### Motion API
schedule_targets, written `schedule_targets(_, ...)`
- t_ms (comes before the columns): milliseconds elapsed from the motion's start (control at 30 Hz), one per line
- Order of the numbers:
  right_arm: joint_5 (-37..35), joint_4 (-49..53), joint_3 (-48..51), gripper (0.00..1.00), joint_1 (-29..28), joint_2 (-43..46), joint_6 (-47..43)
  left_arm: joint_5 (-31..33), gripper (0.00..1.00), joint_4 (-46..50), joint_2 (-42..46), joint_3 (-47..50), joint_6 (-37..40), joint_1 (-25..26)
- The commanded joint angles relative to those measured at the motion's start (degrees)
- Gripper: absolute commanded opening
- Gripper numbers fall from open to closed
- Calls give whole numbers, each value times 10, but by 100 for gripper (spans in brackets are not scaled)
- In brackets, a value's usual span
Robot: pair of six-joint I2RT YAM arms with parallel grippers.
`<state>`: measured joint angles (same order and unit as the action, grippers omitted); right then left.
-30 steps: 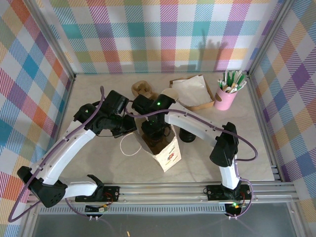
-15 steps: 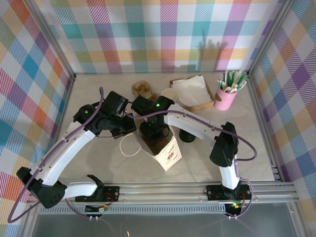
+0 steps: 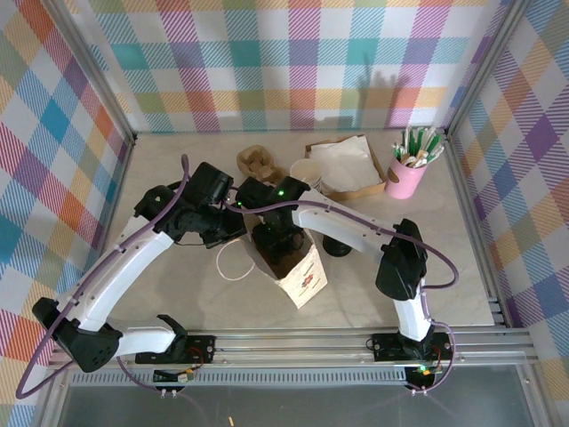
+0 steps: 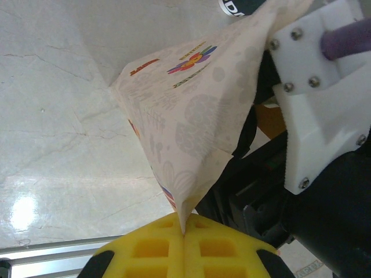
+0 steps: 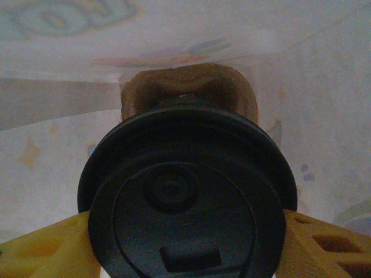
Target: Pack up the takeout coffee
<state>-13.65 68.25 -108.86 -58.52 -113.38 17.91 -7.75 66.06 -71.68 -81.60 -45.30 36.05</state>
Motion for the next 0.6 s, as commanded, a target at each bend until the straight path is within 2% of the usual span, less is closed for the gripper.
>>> schedule_targets(0, 9, 15, -19, 0, -5, -29, -9, -14, 4, 15, -10, -16, 16, -2)
schedule_targets(567, 31, 50, -57, 0, 13, -79, 12, -15, 4, 9, -7, -8, 9, -3)
